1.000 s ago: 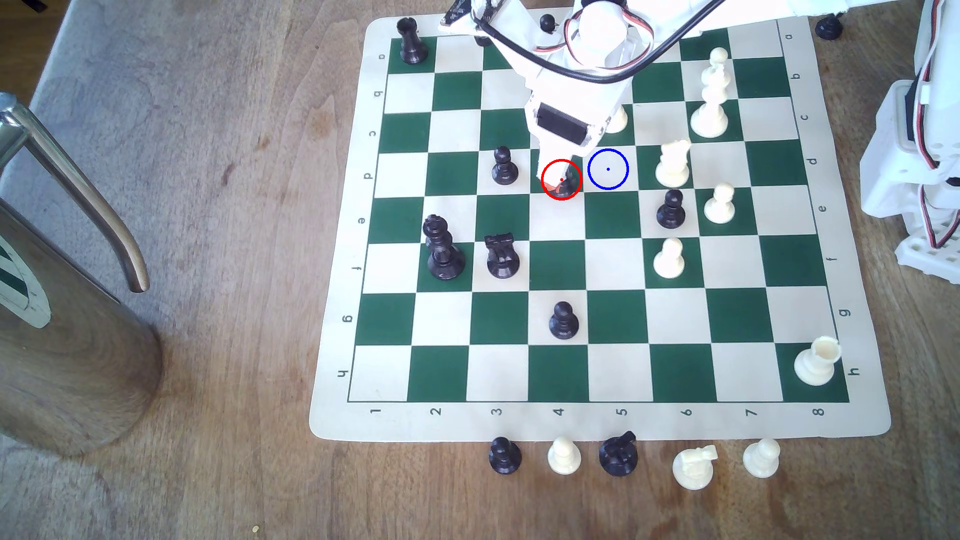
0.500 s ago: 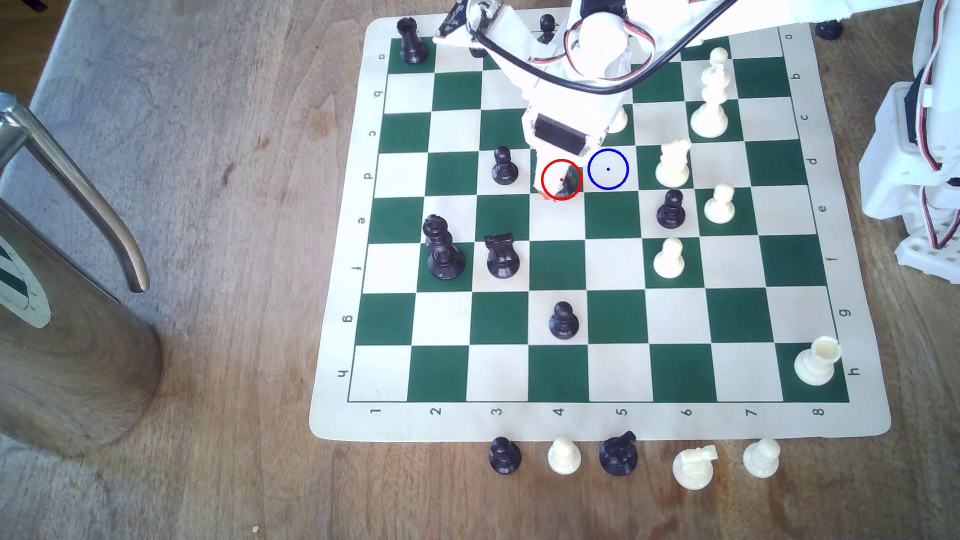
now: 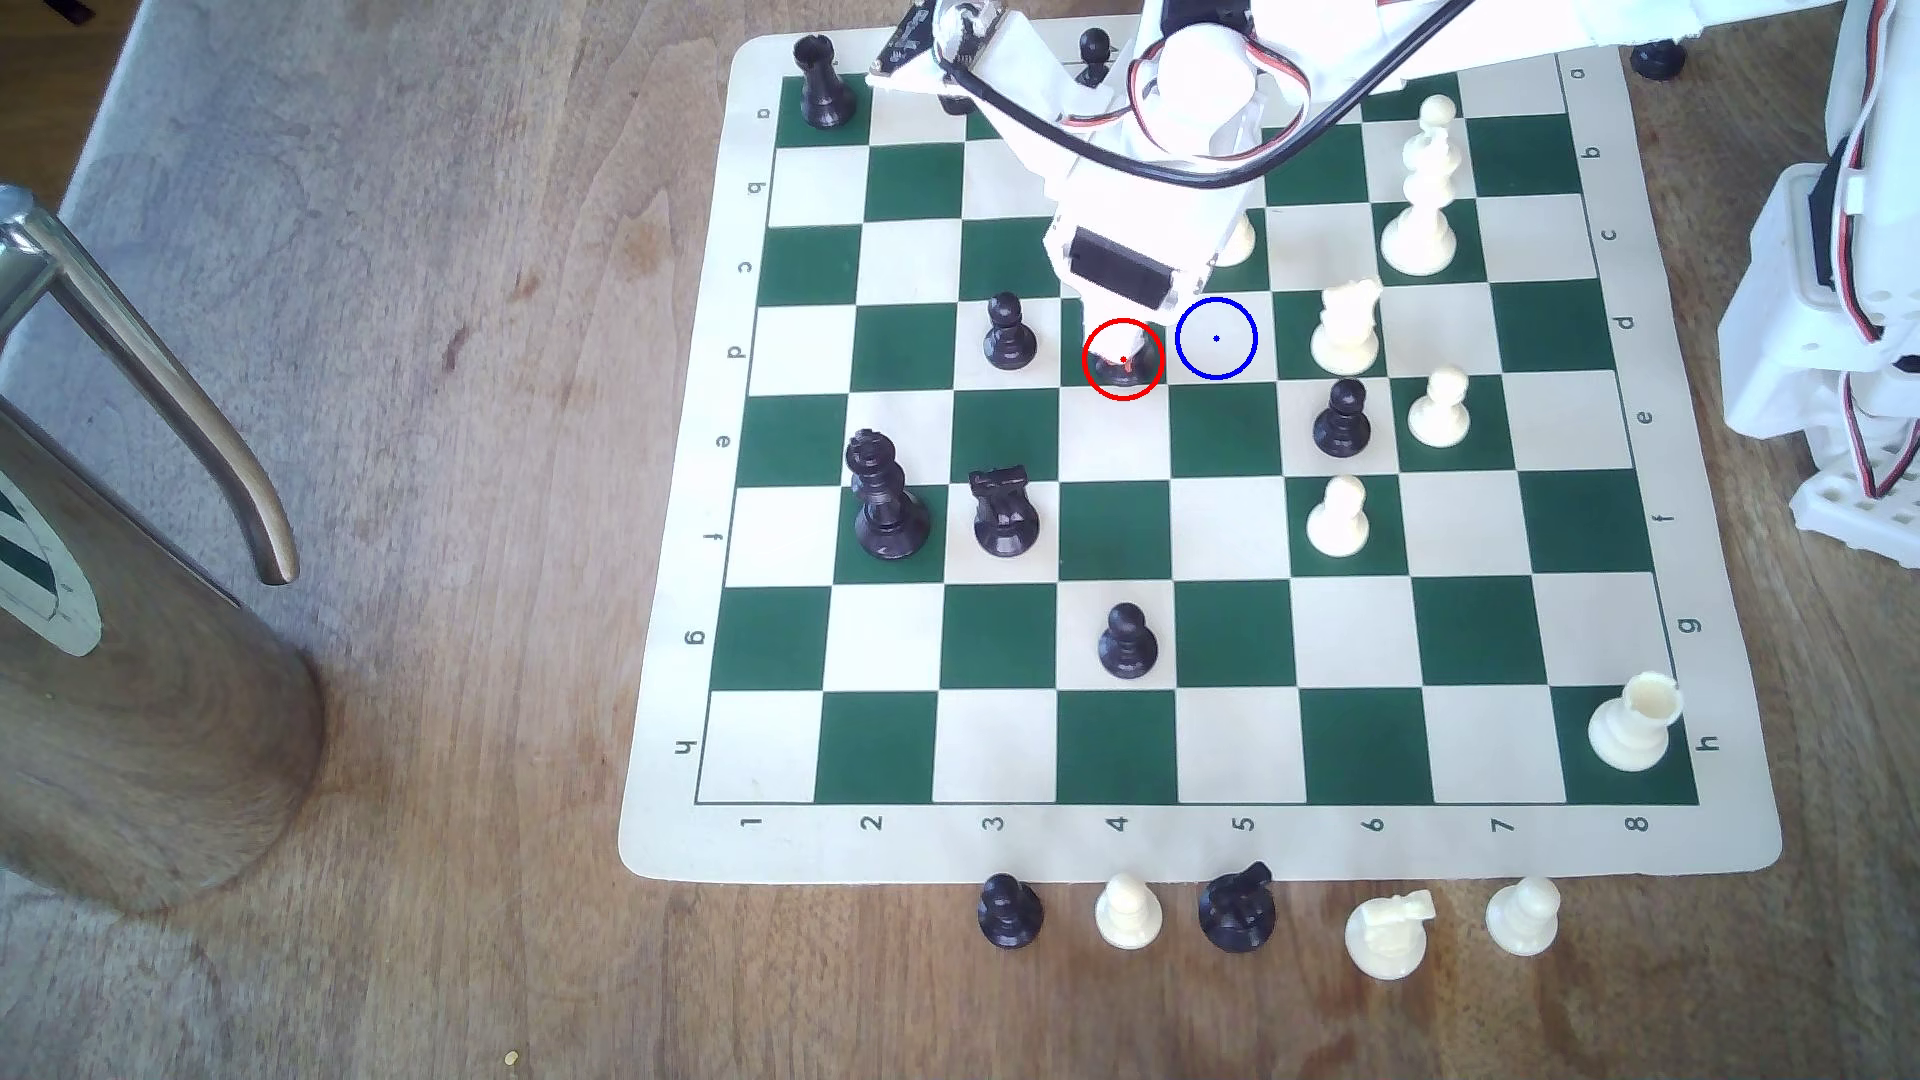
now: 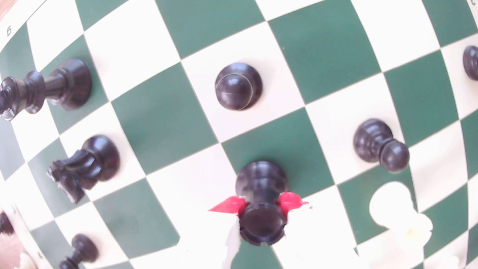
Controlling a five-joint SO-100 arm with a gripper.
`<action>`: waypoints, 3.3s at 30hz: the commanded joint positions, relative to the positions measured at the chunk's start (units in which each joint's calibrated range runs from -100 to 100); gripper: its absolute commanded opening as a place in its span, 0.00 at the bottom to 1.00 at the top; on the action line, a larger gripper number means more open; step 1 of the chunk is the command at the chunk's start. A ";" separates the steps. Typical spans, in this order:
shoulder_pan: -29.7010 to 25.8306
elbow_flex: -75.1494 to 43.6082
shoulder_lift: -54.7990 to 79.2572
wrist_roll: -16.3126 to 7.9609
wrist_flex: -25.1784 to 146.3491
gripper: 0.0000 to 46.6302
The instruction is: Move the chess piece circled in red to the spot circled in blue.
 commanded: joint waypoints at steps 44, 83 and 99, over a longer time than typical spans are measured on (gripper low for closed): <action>3.12 15.50 -20.49 1.32 0.73 0.00; 5.07 17.04 -13.70 2.49 -2.88 0.39; 4.21 16.23 -21.17 2.64 4.82 0.42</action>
